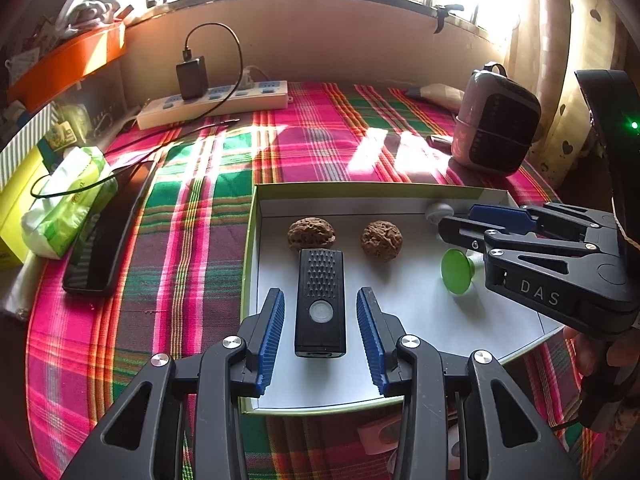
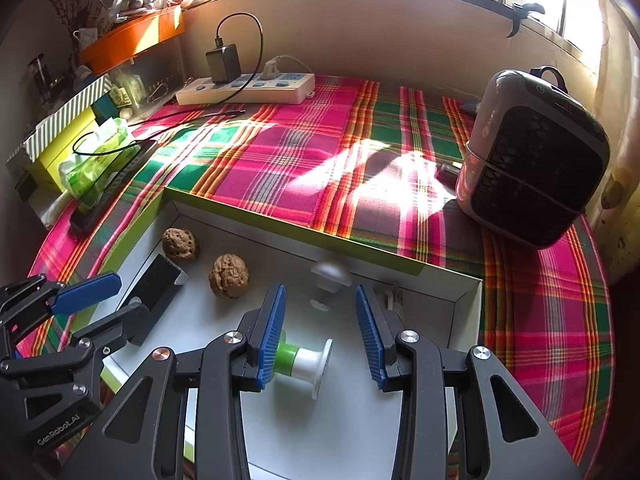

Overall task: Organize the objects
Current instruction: 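Withdraw both tools from the box toward the remaining items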

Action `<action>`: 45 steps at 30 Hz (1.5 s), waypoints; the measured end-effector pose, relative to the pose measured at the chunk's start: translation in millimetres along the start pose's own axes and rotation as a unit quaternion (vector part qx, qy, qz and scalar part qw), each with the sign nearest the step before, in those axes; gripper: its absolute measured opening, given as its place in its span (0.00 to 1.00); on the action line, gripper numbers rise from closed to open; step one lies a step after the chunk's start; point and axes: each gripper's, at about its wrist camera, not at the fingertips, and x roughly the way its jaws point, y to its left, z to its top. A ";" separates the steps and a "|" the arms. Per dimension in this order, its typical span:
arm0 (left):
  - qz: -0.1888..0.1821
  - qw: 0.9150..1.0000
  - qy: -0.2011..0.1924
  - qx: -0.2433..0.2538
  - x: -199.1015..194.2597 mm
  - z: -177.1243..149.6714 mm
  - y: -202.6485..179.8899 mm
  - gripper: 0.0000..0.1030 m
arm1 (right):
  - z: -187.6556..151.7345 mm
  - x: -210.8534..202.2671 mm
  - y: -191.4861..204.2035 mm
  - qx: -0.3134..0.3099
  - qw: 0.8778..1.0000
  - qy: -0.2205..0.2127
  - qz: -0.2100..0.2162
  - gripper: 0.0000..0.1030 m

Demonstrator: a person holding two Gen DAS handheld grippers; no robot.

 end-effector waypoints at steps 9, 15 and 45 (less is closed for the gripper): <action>0.000 1.000 -0.018 0.000 -24.5 -12.4 -1.8 0.35 | -13.8 -26.1 10.4 0.010 1.000 -0.025 -0.001 0.37; 0.001 1.000 -0.030 0.005 -41.8 -24.0 -5.4 0.35 | -30.4 -45.8 16.0 0.029 0.999 -0.041 0.003 0.37; 0.010 0.998 -0.053 0.025 -77.1 -96.8 -15.6 0.35 | -123.0 -94.1 48.5 0.053 0.995 -0.087 -0.012 0.51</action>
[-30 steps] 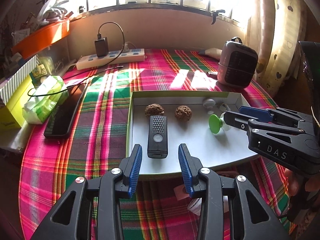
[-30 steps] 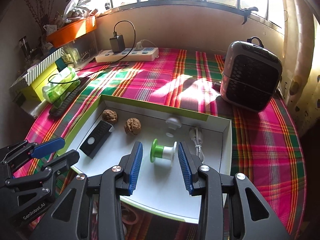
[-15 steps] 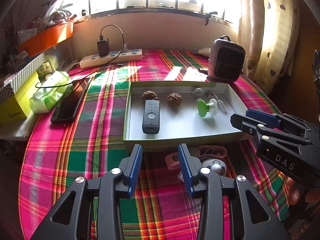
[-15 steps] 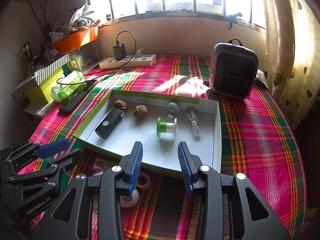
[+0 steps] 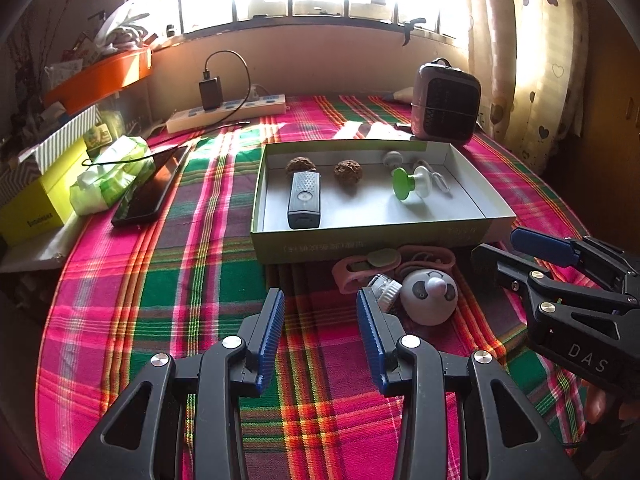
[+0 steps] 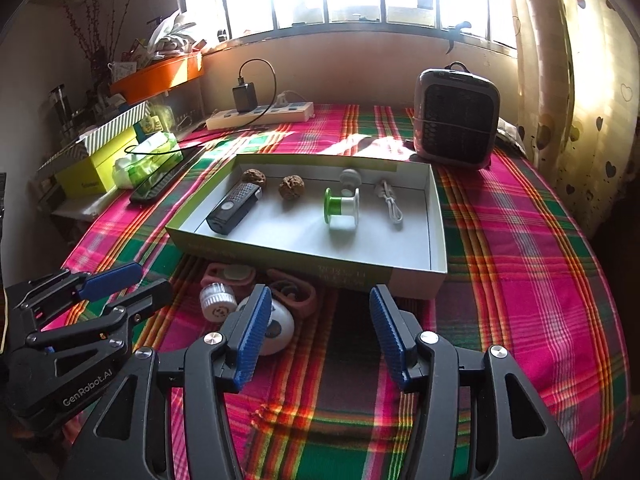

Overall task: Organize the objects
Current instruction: 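Withdraw both tools from the box toward the remaining items, then grasp the white panda-face ball with the right tool while the left tool grasps the small clear jar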

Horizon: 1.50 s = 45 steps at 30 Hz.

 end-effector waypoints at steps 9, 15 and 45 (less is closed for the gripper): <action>0.000 1.000 0.009 -0.012 1.4 -15.0 9.0 0.35 | -14.1 13.4 13.8 -0.019 0.999 0.026 0.004 0.51; -0.007 0.999 0.017 -0.028 5.0 -20.9 20.3 0.35 | -14.3 19.8 22.5 -0.027 0.999 0.033 0.009 0.51; -0.079 0.996 0.031 -0.030 16.6 -12.3 13.8 0.36 | -11.3 37.3 18.6 -0.009 0.998 0.060 0.000 0.42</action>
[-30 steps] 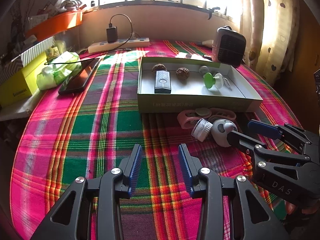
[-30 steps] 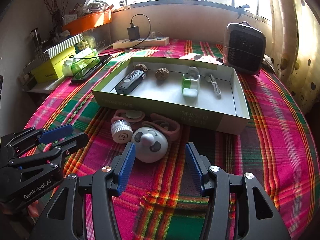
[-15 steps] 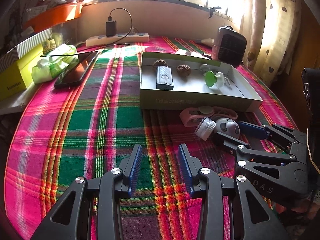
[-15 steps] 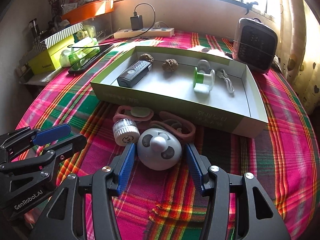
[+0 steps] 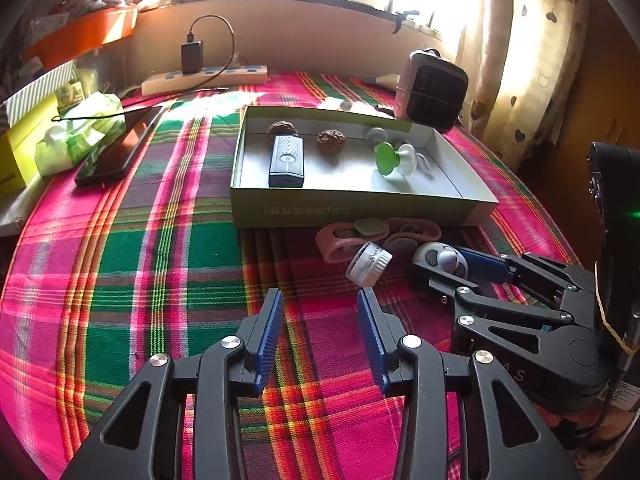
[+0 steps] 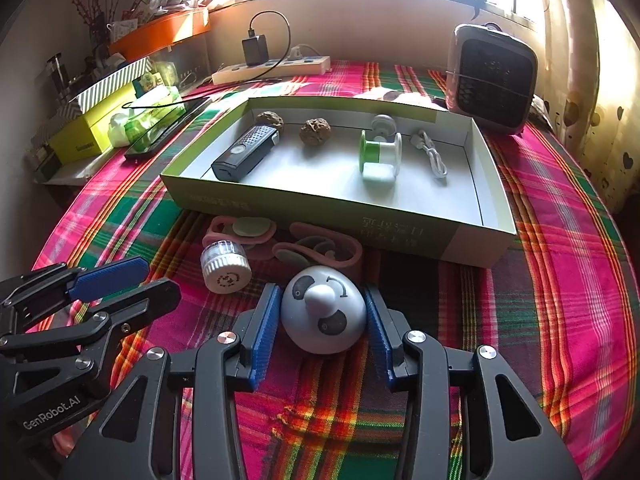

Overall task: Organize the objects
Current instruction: 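Grasp the white panda-face ball with the right tool while the left tool grasps the small clear jar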

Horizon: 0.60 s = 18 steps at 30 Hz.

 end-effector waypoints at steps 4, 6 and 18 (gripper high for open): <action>-0.013 1.000 0.002 0.007 2.8 2.6 -5.8 0.37 | -1.5 -2.0 -4.9 0.003 1.000 -0.002 -0.001 0.42; -0.021 1.000 0.004 0.011 5.3 4.0 -8.8 0.38 | -2.1 -3.2 -7.4 0.004 1.000 -0.003 -0.003 0.42; -0.010 1.000 0.016 0.019 24.0 13.7 -20.0 0.39 | -5.8 -7.7 -28.4 0.021 1.000 -0.003 -0.002 0.42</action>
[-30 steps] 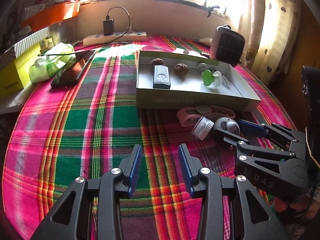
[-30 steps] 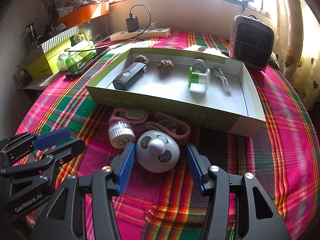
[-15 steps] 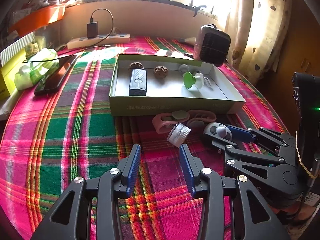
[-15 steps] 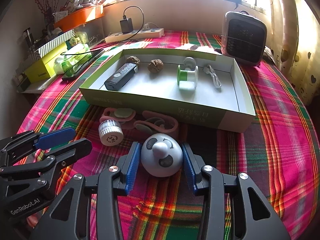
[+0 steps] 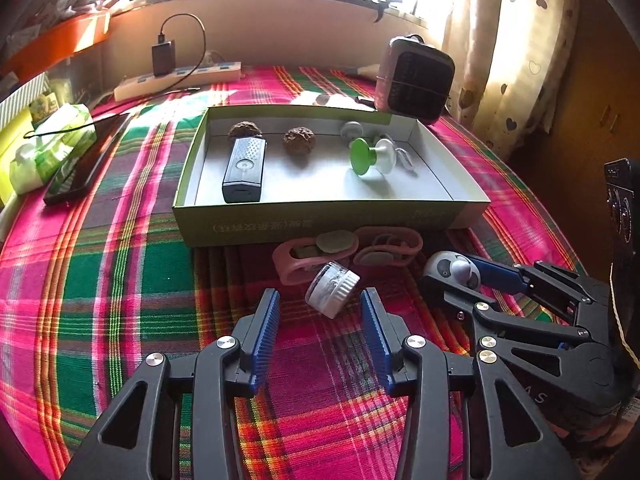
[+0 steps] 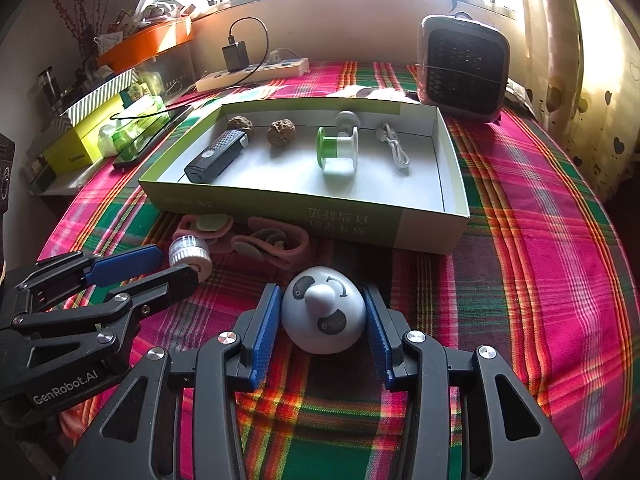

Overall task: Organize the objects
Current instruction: 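Grasp the white panda-face ball with the right tool while the left tool grasps the small clear jar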

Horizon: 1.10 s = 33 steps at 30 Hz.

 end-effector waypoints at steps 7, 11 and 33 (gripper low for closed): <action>0.008 1.000 0.006 0.003 9.5 4.5 -5.8 0.39 | 0.4 -0.4 -5.4 0.001 1.000 0.001 0.005 0.42; 0.011 1.000 0.006 -0.004 11.3 6.9 -5.5 0.39 | 0.8 -0.1 -5.7 -0.003 1.000 0.001 0.007 0.42; 0.020 1.000 0.006 -0.009 11.2 6.4 -5.3 0.16 | 1.0 -0.1 -7.0 -0.005 1.000 0.001 0.011 0.42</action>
